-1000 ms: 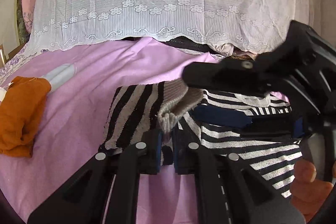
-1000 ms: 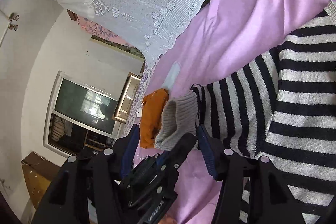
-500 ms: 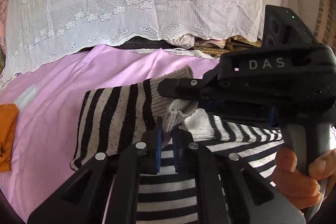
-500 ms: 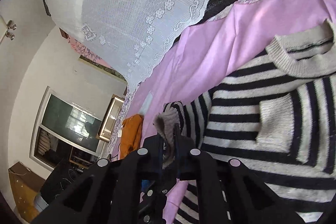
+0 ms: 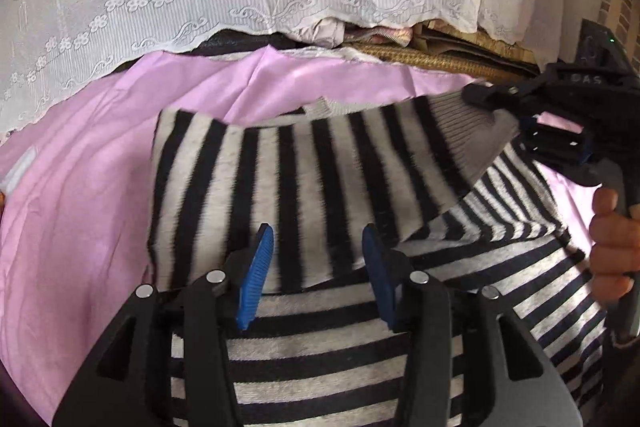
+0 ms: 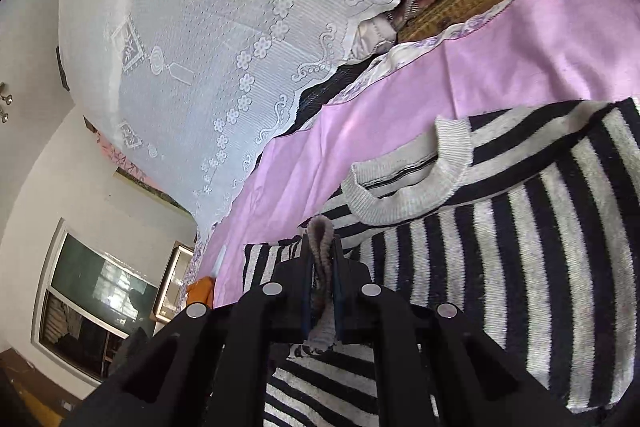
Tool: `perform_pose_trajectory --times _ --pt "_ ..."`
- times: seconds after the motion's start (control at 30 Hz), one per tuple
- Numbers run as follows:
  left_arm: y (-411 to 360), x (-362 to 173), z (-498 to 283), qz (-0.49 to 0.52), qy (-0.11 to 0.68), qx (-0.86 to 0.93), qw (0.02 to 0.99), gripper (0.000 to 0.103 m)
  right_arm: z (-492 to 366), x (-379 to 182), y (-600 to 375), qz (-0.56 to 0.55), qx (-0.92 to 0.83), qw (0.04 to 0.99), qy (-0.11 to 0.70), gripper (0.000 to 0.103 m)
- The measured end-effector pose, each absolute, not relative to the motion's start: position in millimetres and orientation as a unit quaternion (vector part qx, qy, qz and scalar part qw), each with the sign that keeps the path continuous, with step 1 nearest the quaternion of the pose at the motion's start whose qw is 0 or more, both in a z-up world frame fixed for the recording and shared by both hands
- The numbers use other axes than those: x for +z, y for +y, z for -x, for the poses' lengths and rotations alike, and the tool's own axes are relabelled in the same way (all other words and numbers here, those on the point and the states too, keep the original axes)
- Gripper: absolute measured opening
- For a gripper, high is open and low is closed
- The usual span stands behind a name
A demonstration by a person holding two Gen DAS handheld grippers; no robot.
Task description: Fold small clothes
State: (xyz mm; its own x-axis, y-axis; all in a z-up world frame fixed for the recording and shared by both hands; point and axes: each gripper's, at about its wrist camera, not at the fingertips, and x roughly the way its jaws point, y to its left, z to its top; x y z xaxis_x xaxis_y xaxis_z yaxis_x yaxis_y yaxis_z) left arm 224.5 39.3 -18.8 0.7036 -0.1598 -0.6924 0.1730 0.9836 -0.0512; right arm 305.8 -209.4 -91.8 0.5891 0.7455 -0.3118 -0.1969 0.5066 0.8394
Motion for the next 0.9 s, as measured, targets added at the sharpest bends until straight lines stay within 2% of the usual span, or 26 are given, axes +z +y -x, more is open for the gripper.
perform_pose_trajectory --times 0.33,0.43,0.5,0.53,0.67,0.83,0.9 --pt "71 -29 -228 0.013 0.392 -0.055 0.918 0.045 -311 -125 -243 -0.409 0.239 0.805 0.358 0.008" --pt "66 -16 -224 -0.004 0.37 -0.054 0.928 0.051 -308 -132 -242 -0.406 0.237 0.802 0.369 0.013" --pt "64 -6 -227 -0.011 0.358 -0.047 0.932 0.056 -306 -133 -242 -0.396 0.22 0.81 0.373 0.031" --pt "65 -3 -230 -0.012 0.354 -0.042 0.934 0.056 -304 -135 -243 -0.396 0.215 0.81 0.375 0.034" --pt "72 0 -249 0.003 0.357 -0.028 0.934 0.056 -300 -151 -240 -0.425 0.235 0.775 0.404 0.035" --pt "81 -24 -266 0.011 0.391 -0.008 0.92 0.056 -296 -161 -226 -0.427 0.227 0.759 0.436 0.035" --pt "83 -34 -269 0.014 0.402 -0.005 0.915 0.056 -296 -159 -220 -0.42 0.222 0.763 0.438 0.041"
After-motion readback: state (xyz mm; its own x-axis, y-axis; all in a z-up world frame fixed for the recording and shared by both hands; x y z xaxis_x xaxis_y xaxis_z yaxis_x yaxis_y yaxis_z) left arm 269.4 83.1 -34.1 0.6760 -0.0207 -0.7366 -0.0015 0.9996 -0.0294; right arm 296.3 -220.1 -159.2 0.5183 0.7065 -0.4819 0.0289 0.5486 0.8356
